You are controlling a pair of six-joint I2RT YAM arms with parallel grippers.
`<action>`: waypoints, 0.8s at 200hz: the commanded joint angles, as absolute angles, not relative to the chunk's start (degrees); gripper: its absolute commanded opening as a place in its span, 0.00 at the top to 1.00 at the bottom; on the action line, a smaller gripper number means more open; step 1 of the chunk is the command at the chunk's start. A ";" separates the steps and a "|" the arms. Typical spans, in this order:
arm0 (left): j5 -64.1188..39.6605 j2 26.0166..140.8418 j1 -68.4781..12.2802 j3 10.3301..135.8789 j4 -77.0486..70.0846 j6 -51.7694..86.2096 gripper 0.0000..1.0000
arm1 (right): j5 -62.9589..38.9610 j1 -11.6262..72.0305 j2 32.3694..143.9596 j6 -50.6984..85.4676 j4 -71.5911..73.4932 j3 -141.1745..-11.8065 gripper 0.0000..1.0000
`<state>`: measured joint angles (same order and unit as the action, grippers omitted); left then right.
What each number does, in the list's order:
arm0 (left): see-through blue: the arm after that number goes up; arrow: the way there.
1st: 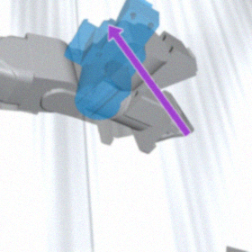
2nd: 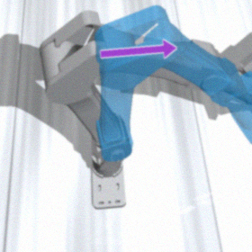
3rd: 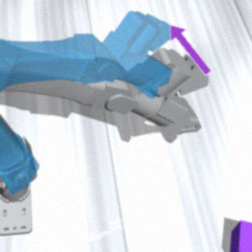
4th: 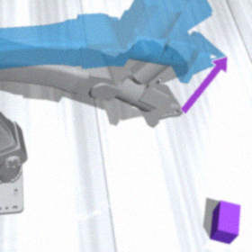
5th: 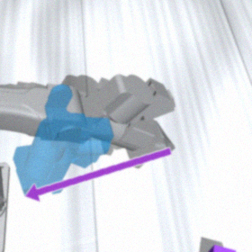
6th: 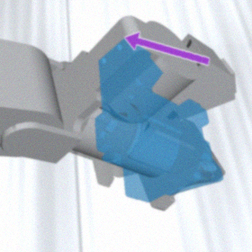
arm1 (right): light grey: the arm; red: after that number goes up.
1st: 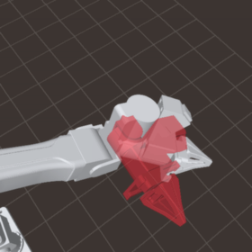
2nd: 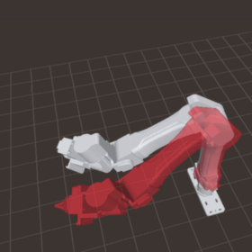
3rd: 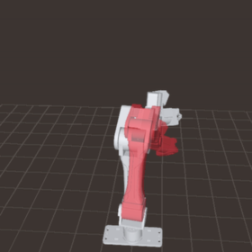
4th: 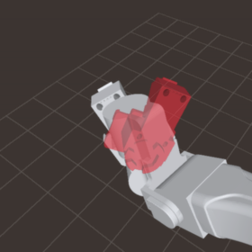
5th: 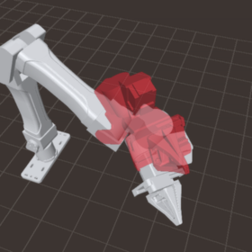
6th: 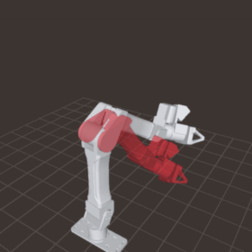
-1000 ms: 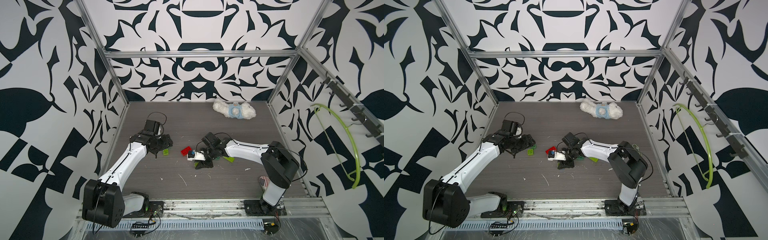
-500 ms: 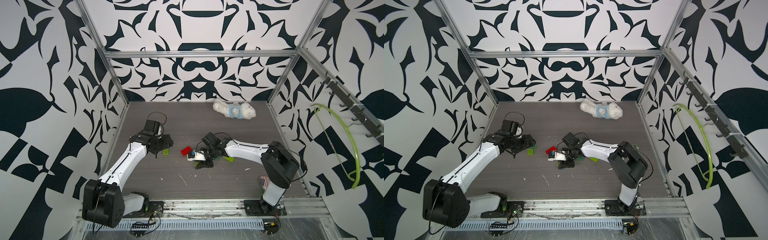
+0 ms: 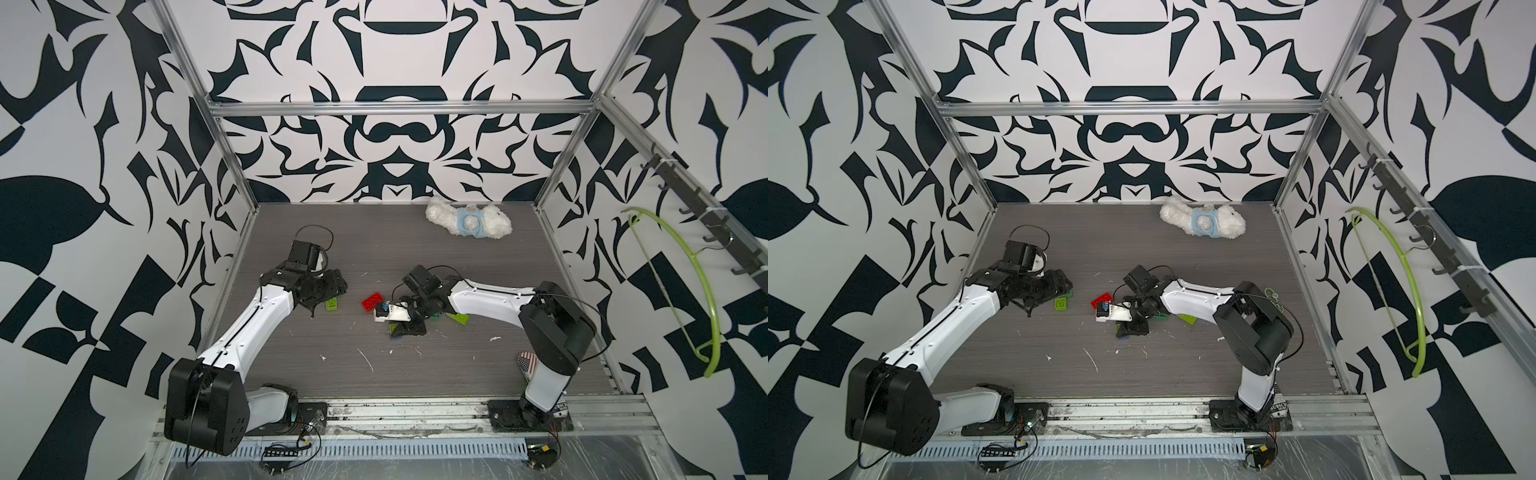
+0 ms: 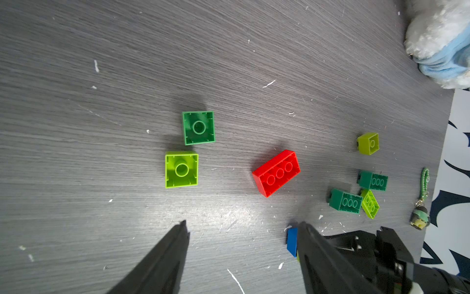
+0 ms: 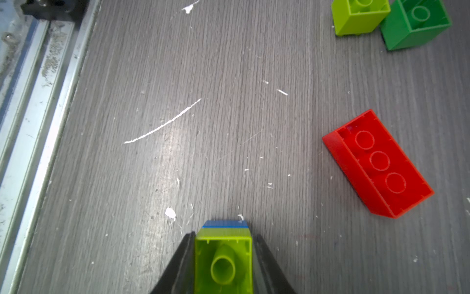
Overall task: Assemble a carrot with lego
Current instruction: Assemble the lego brick with the lego brick.
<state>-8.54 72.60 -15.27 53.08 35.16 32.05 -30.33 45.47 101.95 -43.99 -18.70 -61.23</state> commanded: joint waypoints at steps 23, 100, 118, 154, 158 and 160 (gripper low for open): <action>-9.25 71.76 -14.94 52.29 34.83 32.17 0.25 | -26.23 46.20 104.31 -44.51 -21.08 -60.53 0.78; -8.93 71.46 -14.94 52.69 35.10 32.17 0.26 | -24.17 47.34 104.69 -41.07 -18.22 -57.58 0.71; -8.91 71.20 -14.94 52.77 35.12 32.17 0.26 | -24.44 47.32 102.36 -39.74 -17.19 -58.36 0.63; -8.86 71.01 -14.94 53.73 35.27 32.17 0.25 | -26.65 47.28 98.16 -35.48 -15.58 -60.82 0.38; -8.95 71.02 -14.99 53.79 35.21 32.17 0.25 | -26.88 47.27 97.49 -34.87 -15.28 -60.88 0.35; -8.96 71.02 -14.97 53.85 35.17 32.17 0.26 | -26.96 47.28 97.10 -34.60 -15.11 -60.83 0.34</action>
<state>-8.64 72.16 -15.27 52.99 34.96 32.12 -26.68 47.03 101.73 -38.68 -15.25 -59.40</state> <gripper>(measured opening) 0.744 0.584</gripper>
